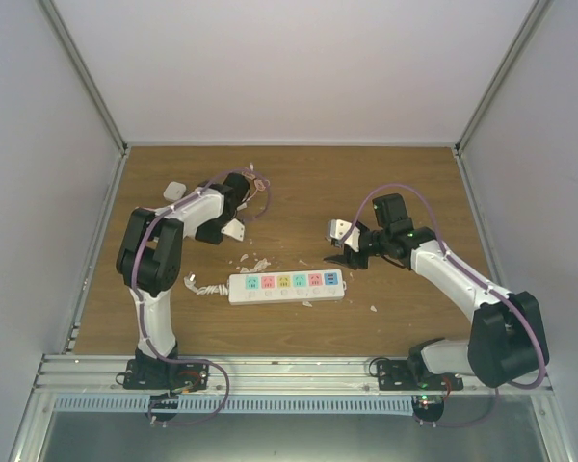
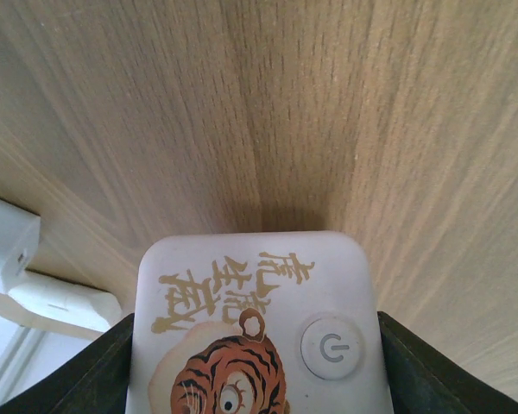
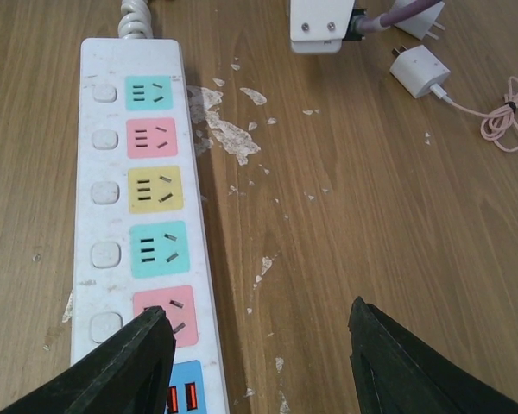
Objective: Pull the plug off the socket
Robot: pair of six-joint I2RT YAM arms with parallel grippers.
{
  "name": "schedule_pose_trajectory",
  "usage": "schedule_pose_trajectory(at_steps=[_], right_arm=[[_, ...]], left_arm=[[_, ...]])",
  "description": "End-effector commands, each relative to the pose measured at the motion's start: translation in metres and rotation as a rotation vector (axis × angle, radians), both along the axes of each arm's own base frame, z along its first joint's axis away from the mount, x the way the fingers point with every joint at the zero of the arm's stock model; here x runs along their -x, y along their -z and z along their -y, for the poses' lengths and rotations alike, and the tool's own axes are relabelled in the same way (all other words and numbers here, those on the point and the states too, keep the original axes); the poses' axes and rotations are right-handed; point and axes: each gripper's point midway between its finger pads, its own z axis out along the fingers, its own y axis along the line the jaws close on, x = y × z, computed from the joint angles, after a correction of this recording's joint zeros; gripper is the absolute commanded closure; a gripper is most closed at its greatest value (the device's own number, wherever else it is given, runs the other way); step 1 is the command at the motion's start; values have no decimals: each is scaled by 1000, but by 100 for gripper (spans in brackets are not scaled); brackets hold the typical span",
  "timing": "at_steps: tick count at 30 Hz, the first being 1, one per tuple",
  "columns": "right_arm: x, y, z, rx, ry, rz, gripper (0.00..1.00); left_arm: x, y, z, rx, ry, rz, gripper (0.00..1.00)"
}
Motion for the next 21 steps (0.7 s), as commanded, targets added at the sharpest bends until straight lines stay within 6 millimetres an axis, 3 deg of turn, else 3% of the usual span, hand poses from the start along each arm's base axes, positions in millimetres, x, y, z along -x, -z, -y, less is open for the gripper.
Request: schedule_pose_trajectory(at_steps=[1, 4, 9, 16, 21], right_arm=[[4, 8, -3, 8, -19, -12, 43], [5, 9, -3, 12, -19, -14, 42], [6, 12, -4, 16, -23, -26, 39], [4, 10, -4, 17, -18, -23, 34], [7, 16, -11, 38, -27, -42, 21]], left_arm=[[-13, -4, 3, -80, 73, 25, 67], [-13, 1, 5, -97, 83, 11, 59], [-15, 8, 6, -109, 89, 3, 36], [-20, -12, 25, 3, 71, 53, 2], [-20, -35, 43, 163, 28, 116, 1]])
